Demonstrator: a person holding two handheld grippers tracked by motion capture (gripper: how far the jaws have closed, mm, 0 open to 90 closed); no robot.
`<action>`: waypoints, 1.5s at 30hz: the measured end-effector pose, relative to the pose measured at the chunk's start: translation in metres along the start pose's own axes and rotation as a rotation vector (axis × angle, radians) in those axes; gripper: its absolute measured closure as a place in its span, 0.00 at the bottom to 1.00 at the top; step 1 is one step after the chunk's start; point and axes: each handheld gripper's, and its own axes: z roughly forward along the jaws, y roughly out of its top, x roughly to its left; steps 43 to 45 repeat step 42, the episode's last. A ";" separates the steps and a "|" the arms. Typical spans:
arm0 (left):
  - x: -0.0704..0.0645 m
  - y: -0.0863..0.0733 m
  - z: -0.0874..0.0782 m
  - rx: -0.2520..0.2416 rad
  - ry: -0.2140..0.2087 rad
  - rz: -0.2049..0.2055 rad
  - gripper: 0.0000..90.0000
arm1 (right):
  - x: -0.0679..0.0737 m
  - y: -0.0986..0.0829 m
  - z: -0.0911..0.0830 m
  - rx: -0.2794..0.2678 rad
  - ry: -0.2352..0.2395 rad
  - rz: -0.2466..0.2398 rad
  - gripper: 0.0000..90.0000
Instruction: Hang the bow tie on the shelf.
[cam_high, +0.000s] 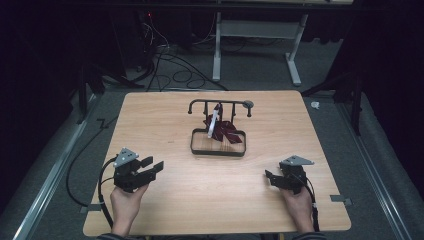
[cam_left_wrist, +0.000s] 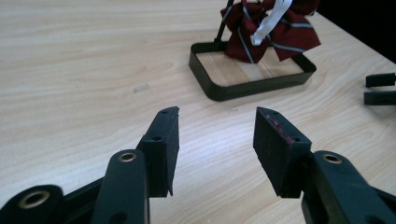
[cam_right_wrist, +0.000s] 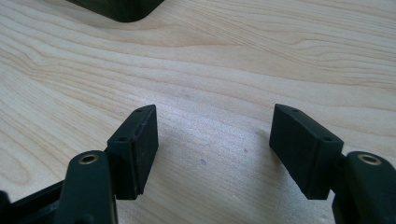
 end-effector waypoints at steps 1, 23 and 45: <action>0.001 -0.003 0.002 0.004 0.000 -0.007 0.56 | 0.000 0.000 0.000 0.000 0.000 0.000 0.38; 0.004 -0.047 0.038 0.085 0.133 0.028 0.52 | 0.001 0.000 0.000 0.001 -0.002 -0.004 0.38; 0.004 -0.068 0.056 0.119 0.218 0.078 0.41 | 0.001 0.000 0.000 0.001 -0.008 -0.010 0.38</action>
